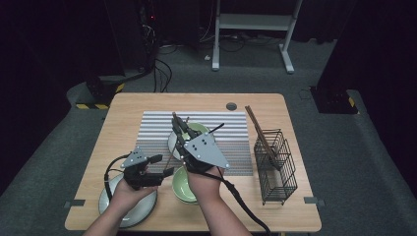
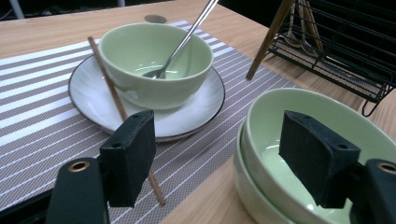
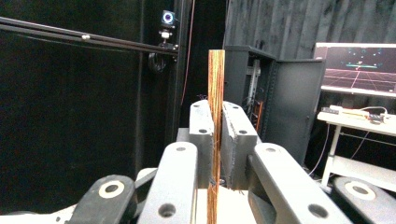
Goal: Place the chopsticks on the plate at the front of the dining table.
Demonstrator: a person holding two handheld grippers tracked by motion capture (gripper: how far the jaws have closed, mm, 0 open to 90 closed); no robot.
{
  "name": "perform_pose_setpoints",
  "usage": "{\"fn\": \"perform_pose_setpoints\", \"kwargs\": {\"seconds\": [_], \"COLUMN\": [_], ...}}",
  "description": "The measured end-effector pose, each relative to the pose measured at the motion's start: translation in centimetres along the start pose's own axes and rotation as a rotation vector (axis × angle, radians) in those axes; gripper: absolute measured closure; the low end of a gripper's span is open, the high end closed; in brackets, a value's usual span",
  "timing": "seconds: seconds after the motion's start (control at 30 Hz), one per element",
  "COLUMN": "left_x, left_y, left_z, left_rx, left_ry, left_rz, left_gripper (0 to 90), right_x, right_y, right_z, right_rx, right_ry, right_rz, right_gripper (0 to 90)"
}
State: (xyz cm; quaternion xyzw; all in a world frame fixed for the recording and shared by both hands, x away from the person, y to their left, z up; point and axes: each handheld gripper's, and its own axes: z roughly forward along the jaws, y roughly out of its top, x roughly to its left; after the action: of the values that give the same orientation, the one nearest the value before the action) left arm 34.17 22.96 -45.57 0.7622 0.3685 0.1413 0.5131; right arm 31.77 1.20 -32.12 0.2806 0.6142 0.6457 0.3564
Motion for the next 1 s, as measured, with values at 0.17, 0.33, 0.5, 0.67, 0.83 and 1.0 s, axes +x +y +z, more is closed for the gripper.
{"fn": "perform_pose_setpoints", "kwargs": {"seconds": [0.17,0.33,0.5,0.67,0.83,1.0], "left_x": [-0.5,-0.6,-0.9,-1.3,-1.6,-1.9], "left_y": [0.5,0.9,1.0,1.1,1.3,1.5], "left_z": [0.6,1.1,1.5,1.8,1.8,1.6], "left_rx": [-0.009,-0.013,-0.039,-0.056,-0.082,-0.107], "left_ry": [-0.005,-0.013,-0.011,-0.006,-0.004,0.009], "left_rz": [0.012,0.013,0.046,0.065,0.076,0.084], "left_gripper": [27.4,30.0,39.2,47.4,56.5,67.9], "right_x": [0.2,0.4,0.7,1.0,1.1,1.2], "right_y": [0.0,-0.1,-0.2,-0.4,-0.5,-0.7], "right_z": [0.1,0.0,0.0,0.0,0.2,0.4], "right_rx": [-0.001,0.0,0.001,0.006,0.01,0.015], "right_ry": [0.009,0.016,0.022,0.03,0.041,0.045], "right_rz": [0.006,0.012,0.011,0.019,0.034,0.044], "right_gripper": [83.5,83.5,83.5,83.5,83.5,83.5]}}
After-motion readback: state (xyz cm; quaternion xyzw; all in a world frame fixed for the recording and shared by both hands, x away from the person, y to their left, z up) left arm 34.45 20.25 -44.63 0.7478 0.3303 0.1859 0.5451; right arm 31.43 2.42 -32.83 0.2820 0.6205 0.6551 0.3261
